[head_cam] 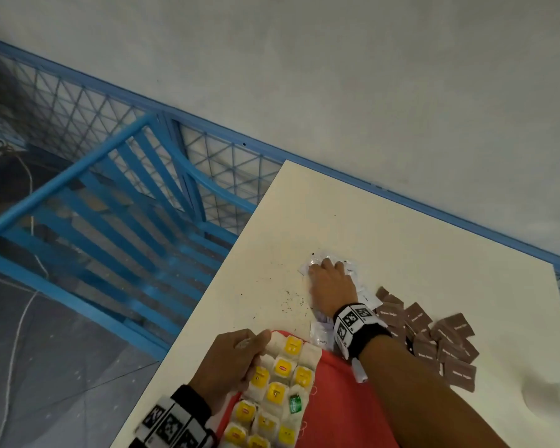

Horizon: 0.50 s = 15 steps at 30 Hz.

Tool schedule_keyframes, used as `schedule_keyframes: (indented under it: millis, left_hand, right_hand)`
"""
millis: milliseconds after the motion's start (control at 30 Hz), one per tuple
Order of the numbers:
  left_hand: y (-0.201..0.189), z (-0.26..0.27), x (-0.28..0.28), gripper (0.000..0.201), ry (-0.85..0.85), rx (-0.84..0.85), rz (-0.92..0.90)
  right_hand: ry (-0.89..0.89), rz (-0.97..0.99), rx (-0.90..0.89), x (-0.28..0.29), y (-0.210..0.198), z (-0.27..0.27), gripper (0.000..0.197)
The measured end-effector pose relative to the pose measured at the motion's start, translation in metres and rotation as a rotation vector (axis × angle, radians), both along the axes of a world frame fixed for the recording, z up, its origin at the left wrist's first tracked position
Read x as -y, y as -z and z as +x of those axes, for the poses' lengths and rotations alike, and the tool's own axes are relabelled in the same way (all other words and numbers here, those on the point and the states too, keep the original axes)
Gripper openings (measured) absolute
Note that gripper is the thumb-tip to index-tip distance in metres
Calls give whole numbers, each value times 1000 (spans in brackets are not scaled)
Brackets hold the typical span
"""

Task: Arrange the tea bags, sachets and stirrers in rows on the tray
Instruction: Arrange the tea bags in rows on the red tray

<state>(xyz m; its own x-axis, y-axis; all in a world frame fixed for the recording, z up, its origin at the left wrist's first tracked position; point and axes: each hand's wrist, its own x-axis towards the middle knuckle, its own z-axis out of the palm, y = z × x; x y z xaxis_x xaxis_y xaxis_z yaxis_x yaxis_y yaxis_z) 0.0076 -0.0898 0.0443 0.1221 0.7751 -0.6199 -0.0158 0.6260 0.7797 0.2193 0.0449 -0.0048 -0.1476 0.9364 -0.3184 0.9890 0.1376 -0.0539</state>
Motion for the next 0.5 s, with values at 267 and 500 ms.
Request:
schedule_keyframes:
  millis: [267,500]
  left_hand:
    - [-9,-6,10,42,42,-38,50]
    - [-30,9,13,34,139,-28,152]
  right_hand:
    - [323,7,-446,-4,-20,24,14]
    - [524,74,-878,33,-115,82,17]
